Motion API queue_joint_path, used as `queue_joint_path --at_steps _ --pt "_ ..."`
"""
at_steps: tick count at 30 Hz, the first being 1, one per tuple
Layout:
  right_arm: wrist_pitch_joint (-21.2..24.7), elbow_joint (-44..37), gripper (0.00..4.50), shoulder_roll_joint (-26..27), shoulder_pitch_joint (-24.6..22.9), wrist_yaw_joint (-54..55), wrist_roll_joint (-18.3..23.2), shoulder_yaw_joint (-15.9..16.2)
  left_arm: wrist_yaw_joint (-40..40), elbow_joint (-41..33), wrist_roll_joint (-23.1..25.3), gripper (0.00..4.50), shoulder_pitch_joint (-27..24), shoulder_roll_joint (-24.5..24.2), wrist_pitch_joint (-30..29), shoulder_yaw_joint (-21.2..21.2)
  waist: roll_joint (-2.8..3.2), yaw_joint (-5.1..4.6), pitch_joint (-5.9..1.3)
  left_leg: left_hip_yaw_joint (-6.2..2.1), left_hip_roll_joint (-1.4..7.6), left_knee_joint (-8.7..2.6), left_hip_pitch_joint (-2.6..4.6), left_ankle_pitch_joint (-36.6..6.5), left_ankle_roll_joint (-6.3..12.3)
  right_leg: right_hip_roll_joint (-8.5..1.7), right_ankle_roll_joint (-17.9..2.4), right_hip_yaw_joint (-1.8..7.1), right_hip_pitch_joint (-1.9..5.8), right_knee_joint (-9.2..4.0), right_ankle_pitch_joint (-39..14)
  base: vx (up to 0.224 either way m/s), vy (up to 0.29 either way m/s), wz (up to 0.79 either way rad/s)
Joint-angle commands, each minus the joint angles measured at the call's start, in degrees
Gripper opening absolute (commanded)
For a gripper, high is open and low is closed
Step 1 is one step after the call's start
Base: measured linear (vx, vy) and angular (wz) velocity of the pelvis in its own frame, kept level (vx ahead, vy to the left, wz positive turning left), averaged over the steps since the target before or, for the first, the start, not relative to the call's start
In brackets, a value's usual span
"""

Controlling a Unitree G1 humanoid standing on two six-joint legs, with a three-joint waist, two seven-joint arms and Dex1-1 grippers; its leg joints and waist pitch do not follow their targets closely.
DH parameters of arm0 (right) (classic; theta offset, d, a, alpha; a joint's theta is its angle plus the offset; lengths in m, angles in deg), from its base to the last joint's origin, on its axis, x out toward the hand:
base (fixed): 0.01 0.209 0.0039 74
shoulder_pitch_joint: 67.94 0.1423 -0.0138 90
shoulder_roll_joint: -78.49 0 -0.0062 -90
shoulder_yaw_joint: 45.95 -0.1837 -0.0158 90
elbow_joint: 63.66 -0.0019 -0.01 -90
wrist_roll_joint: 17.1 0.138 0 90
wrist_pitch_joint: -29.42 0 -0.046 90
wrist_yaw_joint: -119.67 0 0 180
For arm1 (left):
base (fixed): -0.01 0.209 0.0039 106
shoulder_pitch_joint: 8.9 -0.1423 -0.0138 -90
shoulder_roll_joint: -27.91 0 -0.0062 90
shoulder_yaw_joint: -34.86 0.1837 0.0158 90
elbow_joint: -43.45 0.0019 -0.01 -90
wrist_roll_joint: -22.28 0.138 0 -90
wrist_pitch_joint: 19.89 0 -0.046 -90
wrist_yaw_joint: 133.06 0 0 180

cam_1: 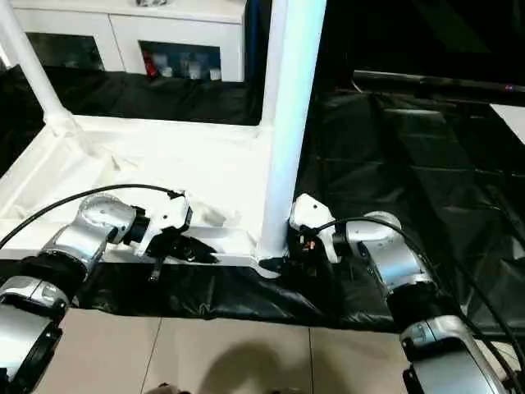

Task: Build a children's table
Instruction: Rotate leg to tighten

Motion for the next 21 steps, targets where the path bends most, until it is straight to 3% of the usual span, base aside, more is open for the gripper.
queue_joint_path --at_steps 1,10,13,16,17,19,21 --pt "-0.21 0.58 3.37 0.12 1.70 -0.15 -0.38 0.57 3.28 0.20 1.29 0.00 -0.60 0.66 0.69 2.32 -0.61 0.21 -4.01 -1.41 3.84 -3.61 0.69 -7.79 4.71 -5.52 -13.69 3.08 3.09 -3.54 -10.80 0.000 0.000 0.00" --pt "-1.30 1.44 2.77 1.11 1.49 -0.45 0.01 0.51 2.65 -0.07 0.94 0.00 -0.67 0.77 -0.31 2.00 -0.60 0.10 -4.02 -1.40 3.79 -3.60 0.68 -7.78 4.52 -5.47 -13.65 3.08 3.09 -3.57 -11.15 0.000 0.000 0.00" --pt "-0.23 0.20 2.74 2.84 -0.24 4.49 1.09 -1.92 -2.00 -0.12 1.13 0.00 -0.35 2.07 -3.29 1.19 -0.86 0.04 -4.00 -1.34 3.80 -3.59 0.67 -8.04 4.45 -5.48 -13.62 3.07 3.10 -3.65 -11.82 0.000 0.000 0.00" --pt "0.19 -0.23 2.72 4.24 -1.38 8.76 1.45 -3.51 -5.92 0.20 2.11 0.00 -0.05 2.95 -4.65 1.13 -0.76 -0.07 -3.80 -1.46 3.77 -3.76 0.99 -9.50 3.42 -5.55 -12.89 3.10 2.78 -4.10 -14.87 0.000 0.000 0.00" --pt "0.58 -0.43 2.72 4.85 -1.88 10.12 1.69 -4.10 -7.68 0.43 2.54 0.00 0.11 3.37 -5.28 1.09 -0.86 -0.27 -3.69 -1.56 3.59 -3.80 0.86 -10.74 2.81 -5.61 -11.50 3.05 2.86 -4.56 -18.90 0.000 0.000 0.00" --pt "2.24 -2.17 2.72 9.36 -5.26 20.47 1.01 -5.98 -15.11 1.21 2.98 0.00 0.73 7.32 -7.68 0.45 -0.77 -0.38 -3.45 -1.64 3.69 -3.92 1.61 -12.67 2.00 -5.66 -10.61 3.22 2.07 -5.24 -22.15 0.000 0.000 0.00" --pt "3.42 -2.61 2.72 11.75 -6.49 25.52 0.49 -6.67 -18.62 1.56 3.49 0.00 0.96 9.23 -8.08 0.46 -0.95 -0.80 -3.38 -1.95 3.62 -4.35 1.35 -13.85 1.10 -5.53 -9.50 3.06 2.32 -5.47 -24.38 0.000 0.000 0.00"
